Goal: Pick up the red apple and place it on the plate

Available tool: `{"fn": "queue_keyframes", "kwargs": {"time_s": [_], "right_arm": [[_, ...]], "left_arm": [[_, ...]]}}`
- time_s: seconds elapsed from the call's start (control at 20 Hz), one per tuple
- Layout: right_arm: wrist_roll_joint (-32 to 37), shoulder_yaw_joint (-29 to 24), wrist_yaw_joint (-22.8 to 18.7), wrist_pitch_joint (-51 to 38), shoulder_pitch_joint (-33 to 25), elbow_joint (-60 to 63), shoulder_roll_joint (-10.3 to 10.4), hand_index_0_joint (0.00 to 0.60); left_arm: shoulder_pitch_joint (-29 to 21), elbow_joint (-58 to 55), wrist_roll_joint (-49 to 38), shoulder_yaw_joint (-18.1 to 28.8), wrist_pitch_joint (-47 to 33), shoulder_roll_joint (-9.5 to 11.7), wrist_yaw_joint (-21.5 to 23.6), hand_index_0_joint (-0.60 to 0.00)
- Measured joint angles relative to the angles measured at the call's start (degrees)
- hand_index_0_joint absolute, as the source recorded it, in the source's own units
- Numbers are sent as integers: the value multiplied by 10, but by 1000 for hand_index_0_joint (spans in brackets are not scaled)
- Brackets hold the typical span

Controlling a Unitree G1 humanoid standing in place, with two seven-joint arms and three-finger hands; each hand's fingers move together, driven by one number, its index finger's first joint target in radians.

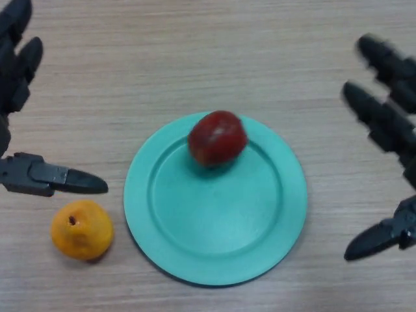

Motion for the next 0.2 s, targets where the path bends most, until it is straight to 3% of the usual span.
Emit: {"fn": "queue_keyframes", "kwargs": {"time_s": [0.15,0.2], "right_arm": [[0,0,-6,8,-7,2,1,0],[0,0,-11,1,-17,16,1,0]], "left_arm": [[3,-22,-18,-4,9,-3,-1,0],[9,-24,-9,-11,5,-1,-28,0]]}}
